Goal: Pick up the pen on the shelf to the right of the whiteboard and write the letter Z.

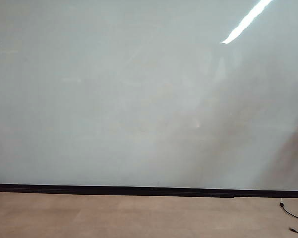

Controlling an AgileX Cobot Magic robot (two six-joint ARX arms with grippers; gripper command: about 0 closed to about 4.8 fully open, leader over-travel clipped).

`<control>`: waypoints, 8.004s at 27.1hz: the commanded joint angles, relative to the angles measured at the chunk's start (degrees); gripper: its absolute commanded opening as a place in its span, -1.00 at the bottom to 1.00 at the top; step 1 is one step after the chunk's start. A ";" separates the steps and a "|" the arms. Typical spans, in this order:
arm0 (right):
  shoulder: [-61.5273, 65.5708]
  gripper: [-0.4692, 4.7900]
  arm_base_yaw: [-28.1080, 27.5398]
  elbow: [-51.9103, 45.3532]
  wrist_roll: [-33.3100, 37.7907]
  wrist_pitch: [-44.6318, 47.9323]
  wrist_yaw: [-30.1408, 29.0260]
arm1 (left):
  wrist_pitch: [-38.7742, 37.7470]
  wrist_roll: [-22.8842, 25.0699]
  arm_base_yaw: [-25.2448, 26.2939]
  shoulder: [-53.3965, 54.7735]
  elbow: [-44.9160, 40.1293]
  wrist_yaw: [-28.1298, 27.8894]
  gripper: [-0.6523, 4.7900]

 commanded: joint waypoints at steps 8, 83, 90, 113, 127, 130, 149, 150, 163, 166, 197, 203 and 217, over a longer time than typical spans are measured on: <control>-0.09 0.34 0.00 -0.96 0.87 0.94 1.84 | 0.31 0.26 -0.02 0.02 0.11 0.02 -0.78; -3.15 -0.84 0.76 -0.02 0.79 1.03 5.60 | 0.31 0.26 -0.02 0.02 0.11 0.04 -0.78; -4.48 -0.84 1.73 -2.01 1.18 1.01 20.98 | 0.31 0.26 -0.02 0.02 0.11 0.02 -0.78; -52.54 -0.84 34.51 -30.38 -4.48 -14.73 55.78 | 0.31 0.26 -0.02 0.02 0.11 0.00 -0.78; -50.58 -0.84 60.13 -19.82 -5.57 -23.41 44.24 | 0.28 0.26 -0.02 0.02 0.11 0.02 -0.78; -47.25 -0.84 62.27 -16.83 -5.57 -23.39 41.88 | 0.31 0.24 -0.02 0.02 0.11 0.02 -0.78; -29.53 -0.84 69.51 7.96 -6.36 -30.38 39.74 | 0.31 0.26 -0.02 0.02 0.11 0.02 -0.78; -29.35 -0.84 69.53 9.31 -6.60 -32.17 39.69 | 0.31 0.26 -0.02 0.02 0.11 0.02 -0.78; -29.03 -0.84 69.55 17.55 -6.69 -42.40 35.50 | 0.31 0.26 -0.02 0.02 0.11 0.02 -0.78; -29.03 -0.84 69.51 18.82 -6.78 -43.65 34.64 | 0.28 0.26 -0.02 0.02 0.11 0.02 -0.78; -26.21 -0.84 69.02 26.14 -7.87 -50.71 36.33 | 0.31 0.26 -0.02 0.02 0.11 0.02 -0.78; -26.23 -0.84 68.83 26.14 -7.85 -50.53 38.80 | 0.31 0.26 -0.02 0.02 0.11 0.02 -0.78; -27.61 -0.84 68.81 25.66 -8.33 -51.84 41.75 | 0.31 0.26 -0.02 0.02 0.11 0.02 -0.78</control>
